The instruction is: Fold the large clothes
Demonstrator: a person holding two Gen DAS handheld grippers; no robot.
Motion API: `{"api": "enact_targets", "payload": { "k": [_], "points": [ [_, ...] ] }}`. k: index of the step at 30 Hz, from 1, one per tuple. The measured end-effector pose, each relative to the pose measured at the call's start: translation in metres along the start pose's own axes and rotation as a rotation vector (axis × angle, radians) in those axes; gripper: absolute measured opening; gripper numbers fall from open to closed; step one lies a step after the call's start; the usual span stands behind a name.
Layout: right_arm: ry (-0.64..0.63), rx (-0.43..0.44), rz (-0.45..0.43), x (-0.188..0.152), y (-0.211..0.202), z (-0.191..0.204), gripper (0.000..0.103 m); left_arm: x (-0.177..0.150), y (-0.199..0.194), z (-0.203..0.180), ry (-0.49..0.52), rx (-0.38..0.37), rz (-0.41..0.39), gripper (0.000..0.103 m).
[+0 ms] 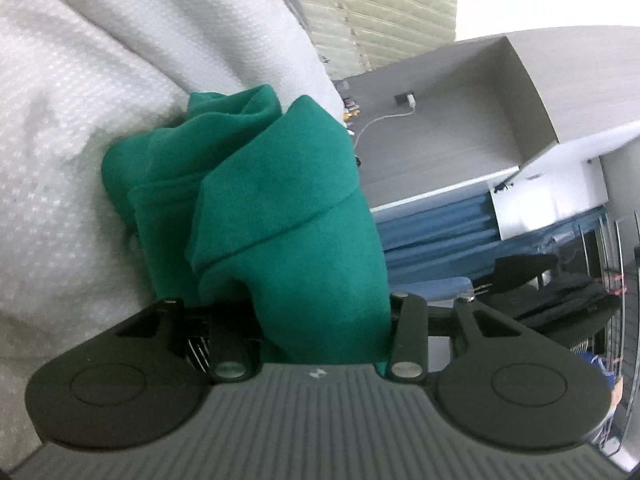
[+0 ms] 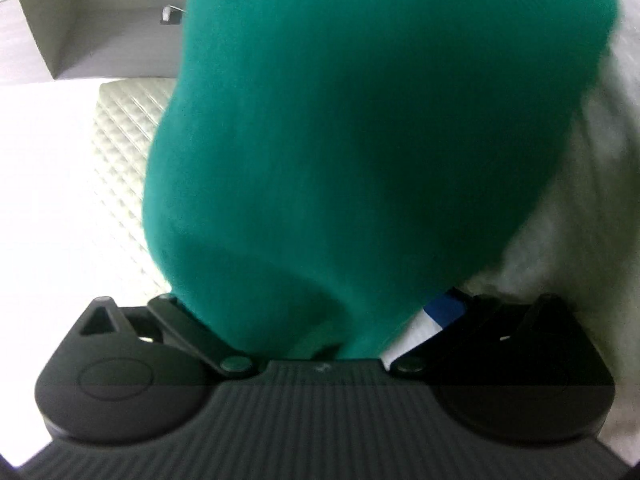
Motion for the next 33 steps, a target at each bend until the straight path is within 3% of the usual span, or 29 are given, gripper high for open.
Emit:
{"api": "enact_targets", "payload": {
  "k": [4, 12, 19, 21, 25, 29, 33],
  "points": [
    [0.018, 0.051, -0.033, 0.012, -0.011, 0.010, 0.103, -0.002, -0.003, 0.000, -0.001, -0.009, 0.002, 0.047],
    [-0.017, 0.010, -0.162, 0.017, -0.049, -0.001, 0.103, -0.004, -0.004, 0.003, -0.011, -0.015, 0.016, 0.048],
    [-0.041, 0.050, -0.280, 0.017, -0.088, 0.002, 0.103, -0.002, -0.005, 0.010, -0.044, -0.006, 0.025, 0.051],
    [-0.015, 0.049, -0.312, 0.022, -0.098, -0.002, 0.103, -0.002, -0.005, 0.012, -0.067, 0.000, 0.034, 0.055],
    [0.149, 0.039, -0.216, 0.015, -0.089, -0.017, 0.103, -0.004, -0.004, 0.014, -0.068, 0.022, 0.048, 0.067],
    [0.130, 0.001, -0.209, 0.006, -0.090, -0.014, 0.103, -0.009, -0.007, 0.015, -0.065, 0.050, 0.072, 0.088],
    [0.100, -0.042, -0.212, 0.004, -0.095, -0.021, 0.103, -0.016, -0.021, 0.027, -0.079, 0.157, 0.073, 0.101]
  ]
}}
Point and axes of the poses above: each gripper's, at about its wrist camera, not at the fingertips, and y roughly the way its jaws point, z to its left, x to its top, the point moved 7 cm from there along y, roughly the way its jaws point, and after that the axes turned 9 degrees about -z, right-handed, at the moved point
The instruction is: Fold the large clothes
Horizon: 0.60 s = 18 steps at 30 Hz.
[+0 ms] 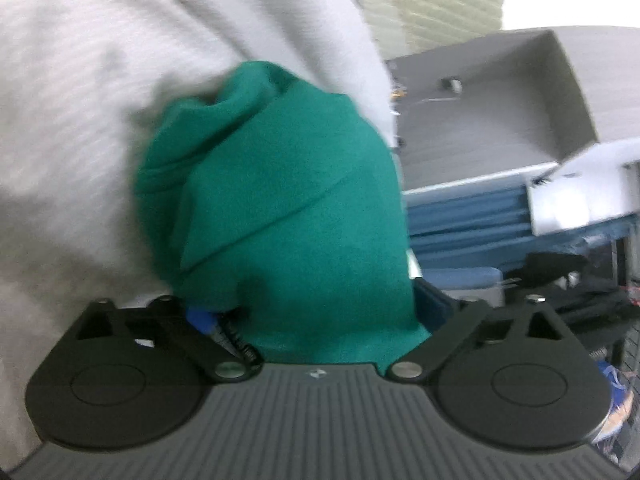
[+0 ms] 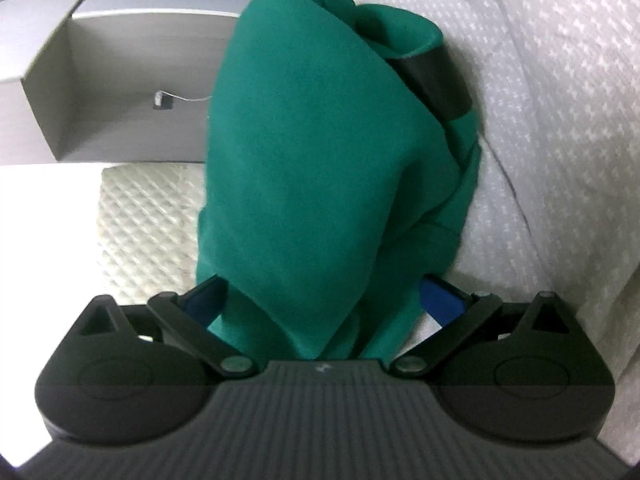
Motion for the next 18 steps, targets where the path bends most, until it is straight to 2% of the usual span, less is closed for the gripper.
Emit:
{"api": "enact_targets", "payload": {
  "k": [3, 10, 14, 18],
  "points": [
    [0.005, -0.026, -0.017, -0.004, 0.004, -0.006, 0.103, -0.006, -0.001, 0.014, -0.046, 0.048, 0.027, 0.103],
    [0.013, -0.015, -0.017, -0.003, 0.023, 0.002, 0.103, 0.000, 0.020, 0.018, -0.099, 0.036, 0.035, 0.103],
    [-0.010, 0.057, -0.011, 0.002, 0.023, 0.021, 0.103, 0.005, 0.028, 0.022, -0.142, -0.007, 0.029, 0.103],
    [-0.051, 0.132, 0.000, 0.006, 0.021, 0.037, 0.103, 0.007, 0.035, 0.018, -0.144, -0.036, 0.020, 0.103]
  ]
}}
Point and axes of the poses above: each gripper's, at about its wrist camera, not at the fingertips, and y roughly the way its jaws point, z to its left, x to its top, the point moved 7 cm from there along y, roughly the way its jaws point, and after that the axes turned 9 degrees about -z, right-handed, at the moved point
